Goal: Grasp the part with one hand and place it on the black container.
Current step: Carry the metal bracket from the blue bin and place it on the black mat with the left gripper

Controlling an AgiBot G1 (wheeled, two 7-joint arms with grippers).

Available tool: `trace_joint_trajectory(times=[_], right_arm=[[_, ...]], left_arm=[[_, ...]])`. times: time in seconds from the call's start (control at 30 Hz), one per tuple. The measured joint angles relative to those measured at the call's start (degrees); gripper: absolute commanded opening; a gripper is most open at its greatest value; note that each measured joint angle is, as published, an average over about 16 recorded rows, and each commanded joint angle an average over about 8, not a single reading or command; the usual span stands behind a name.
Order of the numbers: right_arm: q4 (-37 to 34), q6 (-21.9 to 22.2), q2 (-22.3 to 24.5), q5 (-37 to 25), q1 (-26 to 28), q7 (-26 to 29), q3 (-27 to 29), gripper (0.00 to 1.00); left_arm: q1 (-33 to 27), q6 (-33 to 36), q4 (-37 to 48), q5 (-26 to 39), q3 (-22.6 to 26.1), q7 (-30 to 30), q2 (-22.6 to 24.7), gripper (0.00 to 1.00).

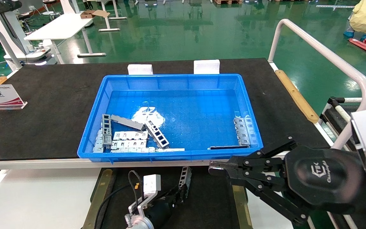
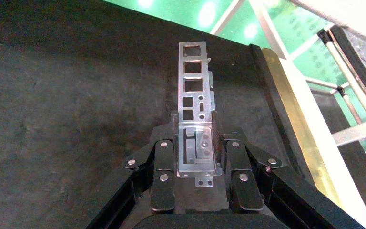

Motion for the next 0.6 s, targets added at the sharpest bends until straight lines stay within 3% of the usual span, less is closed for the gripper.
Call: trace_joint_trajectory(times=[0.37,0.4,0.5,0.6], right_arm=[[0.0,0.0,0.0,0.0,0.0,0.0,0.0,0.03],[0.0,0.0,0.0,0.0,0.0,0.0,0.0,0.08],[0.0,0.0,0.0,0.0,0.0,0.0,0.0,0.44],[0.0,0.0,0.0,0.0,0.0,0.0,0.0,0.8]], left_arm=[[-0.3,-0.9,3.8,-0.3,-1.3,-1.0,3.0,0.0],[-0.4,-1.0,4.1,-0.3,-1.4,-1.1,3.2,0.0],[-0.4,-1.0,4.8,-0.3,-1.6,-1.4,3.6,0.1],[-0.4,-1.1,5.4,-0.3,-1.8,-1.6,4.0,0.46]])
